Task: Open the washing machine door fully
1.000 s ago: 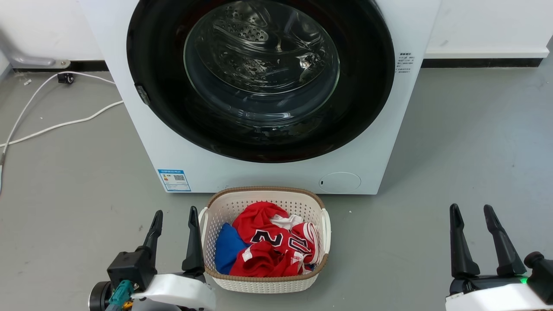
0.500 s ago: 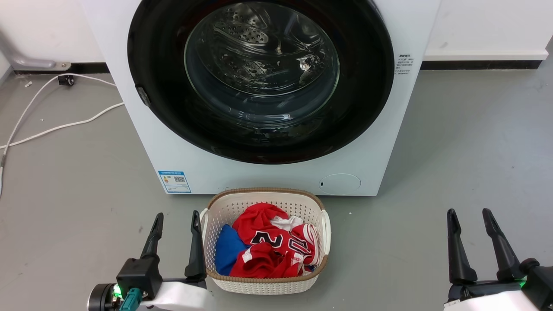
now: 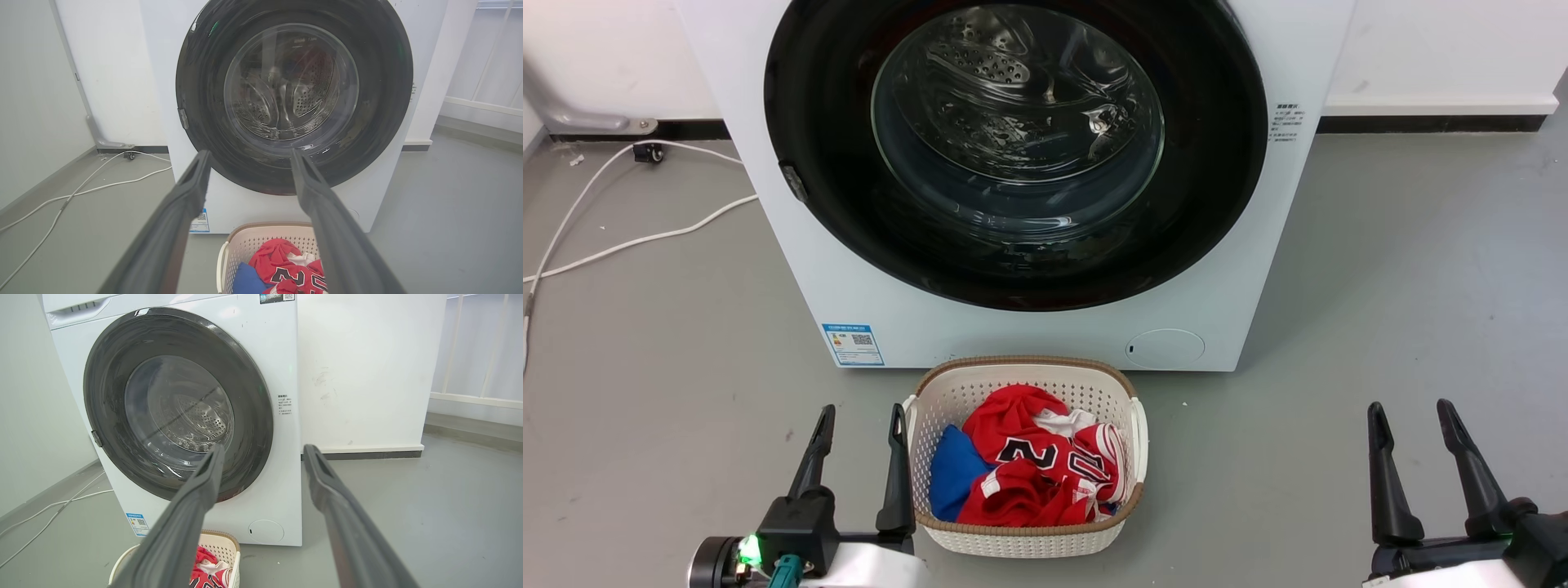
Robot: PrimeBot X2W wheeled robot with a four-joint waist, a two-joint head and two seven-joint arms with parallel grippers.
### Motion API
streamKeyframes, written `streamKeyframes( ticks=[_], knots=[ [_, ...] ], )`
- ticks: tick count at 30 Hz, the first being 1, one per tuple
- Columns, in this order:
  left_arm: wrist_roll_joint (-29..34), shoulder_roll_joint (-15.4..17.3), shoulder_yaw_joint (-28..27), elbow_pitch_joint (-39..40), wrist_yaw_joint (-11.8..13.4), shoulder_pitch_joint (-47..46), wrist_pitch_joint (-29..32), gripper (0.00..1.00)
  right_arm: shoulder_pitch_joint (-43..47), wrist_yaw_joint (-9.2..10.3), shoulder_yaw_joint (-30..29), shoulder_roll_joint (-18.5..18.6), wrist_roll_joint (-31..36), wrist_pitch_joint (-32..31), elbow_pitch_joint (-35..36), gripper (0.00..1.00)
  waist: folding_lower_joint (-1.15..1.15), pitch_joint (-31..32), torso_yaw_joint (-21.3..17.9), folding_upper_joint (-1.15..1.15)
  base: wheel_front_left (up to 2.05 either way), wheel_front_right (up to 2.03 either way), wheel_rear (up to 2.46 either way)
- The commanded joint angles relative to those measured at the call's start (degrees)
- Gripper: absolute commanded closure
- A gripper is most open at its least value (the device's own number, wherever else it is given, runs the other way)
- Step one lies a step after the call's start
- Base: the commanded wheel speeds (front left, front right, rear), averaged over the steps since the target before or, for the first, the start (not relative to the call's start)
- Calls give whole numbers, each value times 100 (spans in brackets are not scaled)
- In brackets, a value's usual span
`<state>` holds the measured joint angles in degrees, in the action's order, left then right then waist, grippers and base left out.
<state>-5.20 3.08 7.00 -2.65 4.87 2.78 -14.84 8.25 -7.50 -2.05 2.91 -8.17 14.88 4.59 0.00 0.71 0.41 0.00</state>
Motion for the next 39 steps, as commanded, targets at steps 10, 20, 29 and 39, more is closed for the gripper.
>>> streamKeyframes(
  ticks=[10,20,29,39],
  knots=[
    [-138,-22,-96,-75,-118,84,-38,0,43,2,-5,-6,-44,34,-72,0,0,8,-3,0,0,0,0],
    [-225,-23,-77,-137,-110,82,-38,0,55,2,1,-6,-86,35,-114,0,0,8,-2,0,0,0,0],
    [-239,-23,-62,-162,-81,87,-38,0,3,2,135,-7,-119,34,15,100,0,5,-4,0,0,0,0],
    [-226,-23,-13,-148,-52,63,-38,0,65,1,677,-9,-3570,34,-35,100,0,-9,-6,0,0,0,0]
  ],
)
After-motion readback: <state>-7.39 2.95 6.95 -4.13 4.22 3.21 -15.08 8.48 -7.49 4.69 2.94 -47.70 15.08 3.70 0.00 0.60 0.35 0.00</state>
